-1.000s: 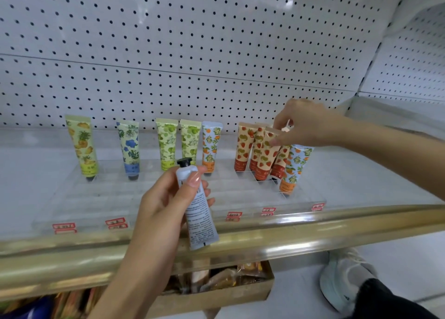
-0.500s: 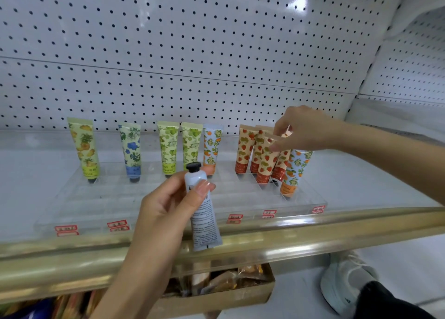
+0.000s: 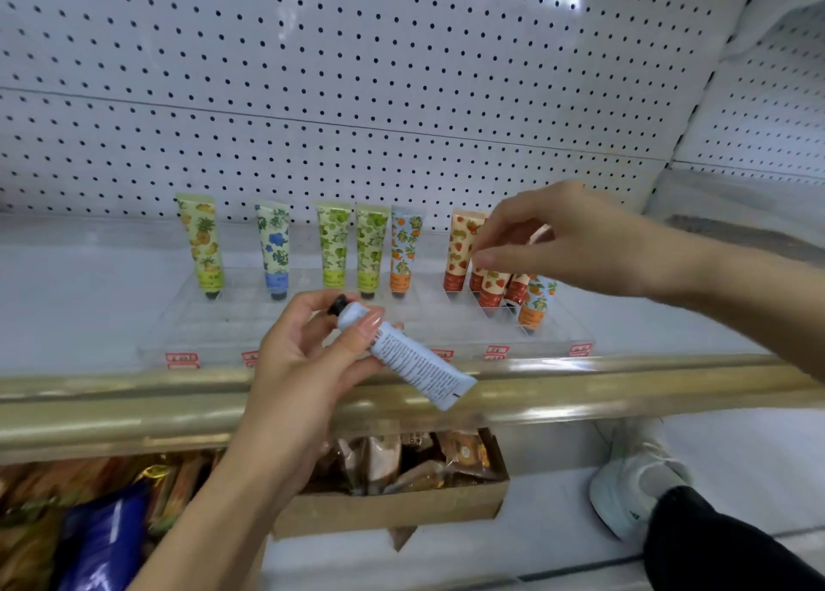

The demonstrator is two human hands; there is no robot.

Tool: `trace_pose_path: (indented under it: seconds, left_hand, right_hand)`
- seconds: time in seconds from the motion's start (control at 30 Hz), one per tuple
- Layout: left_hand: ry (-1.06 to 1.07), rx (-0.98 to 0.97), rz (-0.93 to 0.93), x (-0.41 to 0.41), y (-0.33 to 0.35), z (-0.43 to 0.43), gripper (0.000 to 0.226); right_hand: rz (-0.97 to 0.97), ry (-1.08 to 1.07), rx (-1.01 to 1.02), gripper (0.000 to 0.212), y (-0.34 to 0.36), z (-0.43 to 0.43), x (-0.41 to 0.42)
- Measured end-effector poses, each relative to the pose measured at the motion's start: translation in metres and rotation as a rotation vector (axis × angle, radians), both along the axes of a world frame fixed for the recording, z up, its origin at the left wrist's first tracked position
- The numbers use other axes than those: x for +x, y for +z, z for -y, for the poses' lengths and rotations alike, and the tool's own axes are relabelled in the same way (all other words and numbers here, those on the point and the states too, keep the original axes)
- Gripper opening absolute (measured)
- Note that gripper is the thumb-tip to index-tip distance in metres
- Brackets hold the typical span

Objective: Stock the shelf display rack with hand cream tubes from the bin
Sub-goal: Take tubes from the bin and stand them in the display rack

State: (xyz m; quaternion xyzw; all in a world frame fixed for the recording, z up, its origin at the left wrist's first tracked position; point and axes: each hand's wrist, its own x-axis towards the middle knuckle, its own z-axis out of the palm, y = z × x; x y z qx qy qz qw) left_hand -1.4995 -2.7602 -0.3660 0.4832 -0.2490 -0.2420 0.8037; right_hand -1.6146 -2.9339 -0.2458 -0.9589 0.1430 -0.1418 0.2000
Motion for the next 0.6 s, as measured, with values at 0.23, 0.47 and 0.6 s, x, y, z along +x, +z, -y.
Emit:
trace_pose_path:
  seconds: [0.23,0.47,0.6]
  left_hand:
    - [-0.091,-0.263,-0.149,-0.013,-0.001,-0.033,0.033]
    - [-0.066,-0.237,-0.073,-0.008,-0.003,-0.065,0.043]
    - [-0.009,0.028,0.179,0.003,-0.011,-0.082,0.034]
  right_hand:
    - [-0.335,0.121,0.396,0.057,-0.039,-0.065,-0.011]
    - [-0.389,0.019,1.007,0.049,-0.047,-0.093,-0.001]
    - [-0.29,-0.029,1.104,0.019,-0.046,-0.097,0.005]
